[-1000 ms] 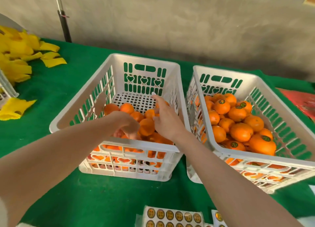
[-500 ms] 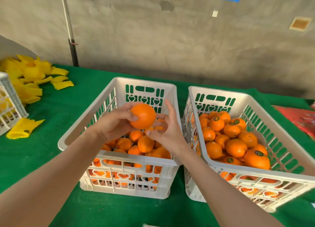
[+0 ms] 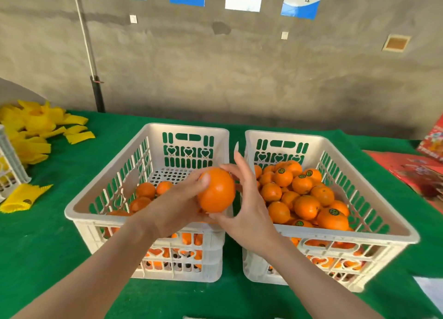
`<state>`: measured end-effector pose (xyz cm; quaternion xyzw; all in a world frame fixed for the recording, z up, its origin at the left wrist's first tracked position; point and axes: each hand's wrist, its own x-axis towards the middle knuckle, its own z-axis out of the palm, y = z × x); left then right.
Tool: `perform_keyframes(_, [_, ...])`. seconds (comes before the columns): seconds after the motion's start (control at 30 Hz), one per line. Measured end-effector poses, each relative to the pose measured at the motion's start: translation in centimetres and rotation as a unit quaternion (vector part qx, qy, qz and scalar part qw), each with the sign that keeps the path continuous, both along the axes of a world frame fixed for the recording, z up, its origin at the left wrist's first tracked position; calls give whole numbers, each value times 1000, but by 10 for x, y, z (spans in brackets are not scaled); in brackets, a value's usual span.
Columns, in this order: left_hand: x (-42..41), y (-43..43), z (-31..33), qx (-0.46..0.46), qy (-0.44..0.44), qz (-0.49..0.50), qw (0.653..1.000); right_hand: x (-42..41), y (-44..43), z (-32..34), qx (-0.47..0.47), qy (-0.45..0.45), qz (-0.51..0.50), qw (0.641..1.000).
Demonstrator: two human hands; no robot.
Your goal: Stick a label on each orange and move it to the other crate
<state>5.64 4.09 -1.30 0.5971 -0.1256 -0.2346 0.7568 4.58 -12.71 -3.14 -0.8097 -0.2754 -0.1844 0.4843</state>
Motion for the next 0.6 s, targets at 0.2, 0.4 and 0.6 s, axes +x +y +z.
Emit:
perform_keyframes(0.2, [-23, -42, -2, -67, -18, 61, 996, -34, -45, 9, 65, 33, 60, 996])
perform_keyframes(0.4, [-34, -80, -11, -153, 27, 65, 986, -58, -71, 4, 325, 215, 3, 921])
perform_keyframes(0.6, [-40, -102, -19, -212, 73, 49, 973, -67, -82, 4, 362, 249, -9, 898])
